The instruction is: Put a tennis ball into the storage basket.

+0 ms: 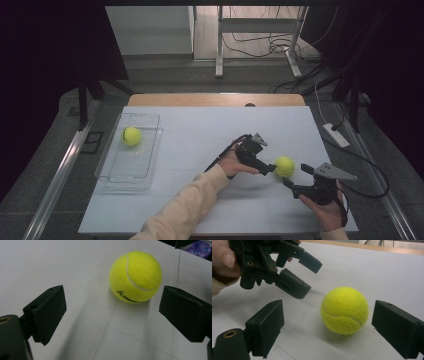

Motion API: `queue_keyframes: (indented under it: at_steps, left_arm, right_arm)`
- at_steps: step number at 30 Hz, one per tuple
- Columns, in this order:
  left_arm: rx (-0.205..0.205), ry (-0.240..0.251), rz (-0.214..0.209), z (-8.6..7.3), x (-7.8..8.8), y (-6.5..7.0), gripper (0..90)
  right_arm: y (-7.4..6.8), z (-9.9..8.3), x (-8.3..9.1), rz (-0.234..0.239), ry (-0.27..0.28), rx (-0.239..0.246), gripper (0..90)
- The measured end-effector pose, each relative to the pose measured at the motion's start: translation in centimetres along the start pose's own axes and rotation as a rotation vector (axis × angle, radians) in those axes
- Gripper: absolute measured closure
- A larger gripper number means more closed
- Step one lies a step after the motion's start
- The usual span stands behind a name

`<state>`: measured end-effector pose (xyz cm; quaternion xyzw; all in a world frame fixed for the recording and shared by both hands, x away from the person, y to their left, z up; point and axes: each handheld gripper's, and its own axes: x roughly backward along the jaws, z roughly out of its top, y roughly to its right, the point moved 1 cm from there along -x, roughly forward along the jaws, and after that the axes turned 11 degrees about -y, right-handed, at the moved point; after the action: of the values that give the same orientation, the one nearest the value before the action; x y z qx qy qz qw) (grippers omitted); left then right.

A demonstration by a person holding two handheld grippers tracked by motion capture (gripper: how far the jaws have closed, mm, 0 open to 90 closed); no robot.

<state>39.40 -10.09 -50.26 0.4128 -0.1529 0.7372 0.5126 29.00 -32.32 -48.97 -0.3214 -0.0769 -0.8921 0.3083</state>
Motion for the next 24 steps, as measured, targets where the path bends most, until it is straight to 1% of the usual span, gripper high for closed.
queue_keyframes:
  at_steps: [1, 2, 3, 4, 6, 10, 11, 13, 14, 15, 17, 19, 20, 24]
  left_arm:
    - [-0.007, -0.005, 0.001, 0.1, -0.2, 0.1, 8.3]
    - [-0.005, -0.006, 0.002, 0.2, -0.4, 0.2, 8.1]
    - [-0.017, -0.015, 0.004, 0.2, -0.5, 0.2, 8.0]
    - [-0.012, -0.009, 0.001, 0.3, -0.6, 0.3, 8.0]
    - [-0.022, -0.010, -0.001, 0.4, -0.7, 0.4, 7.8]
    - [-0.022, -0.005, -0.003, 0.6, -1.1, 0.7, 7.6]
    - [-0.027, -0.011, -0.003, 0.6, -1.2, 0.7, 7.5]
    - [-0.028, -0.010, -0.007, 0.7, -1.4, 0.9, 7.1]
    - [-0.038, -0.019, -0.006, 0.8, -1.4, 0.9, 7.0]
    - [-0.033, -0.012, -0.010, 0.9, -1.6, 1.0, 7.0]
    - [-0.034, -0.015, -0.013, 0.9, -1.7, 1.1, 7.0]
    - [-0.047, -0.019, -0.014, 1.0, -1.8, 1.2, 7.0]
    - [-0.042, -0.011, -0.019, 1.1, -1.9, 1.4, 7.1]
    - [-0.059, -0.017, -0.026, 1.3, -2.1, 1.6, 7.3]
  right_arm:
    - [0.0, 0.0, 0.0, 0.000, 0.001, 0.000, 10.6]
    - [0.0, 0.0, 0.0, 0.000, 0.001, 0.002, 10.6]
    - [0.0, 0.0, 0.1, -0.002, 0.000, 0.003, 10.7]
    - [0.0, 0.0, 0.1, -0.001, -0.001, 0.002, 10.7]
    - [0.0, 0.0, 0.1, 0.001, 0.001, 0.000, 10.7]
    - [0.0, 0.0, 0.1, -0.002, 0.000, 0.003, 10.7]
    - [-0.1, 0.0, 0.1, -0.001, 0.002, 0.002, 10.7]
    - [-0.1, 0.1, 0.1, 0.002, 0.007, 0.003, 10.7]
    - [-0.2, 0.1, 0.2, 0.003, 0.008, 0.002, 10.7]
    - [-0.2, 0.1, 0.2, 0.003, 0.010, 0.003, 10.7]
    - [-0.3, 0.2, 0.3, 0.003, 0.013, 0.004, 10.7]
    - [-0.3, 0.2, 0.4, 0.003, 0.014, 0.005, 10.7]
    - [-0.3, 0.2, 0.4, 0.001, 0.015, 0.005, 10.7]
    - [-0.4, 0.3, 0.6, 0.005, 0.021, 0.004, 10.7]
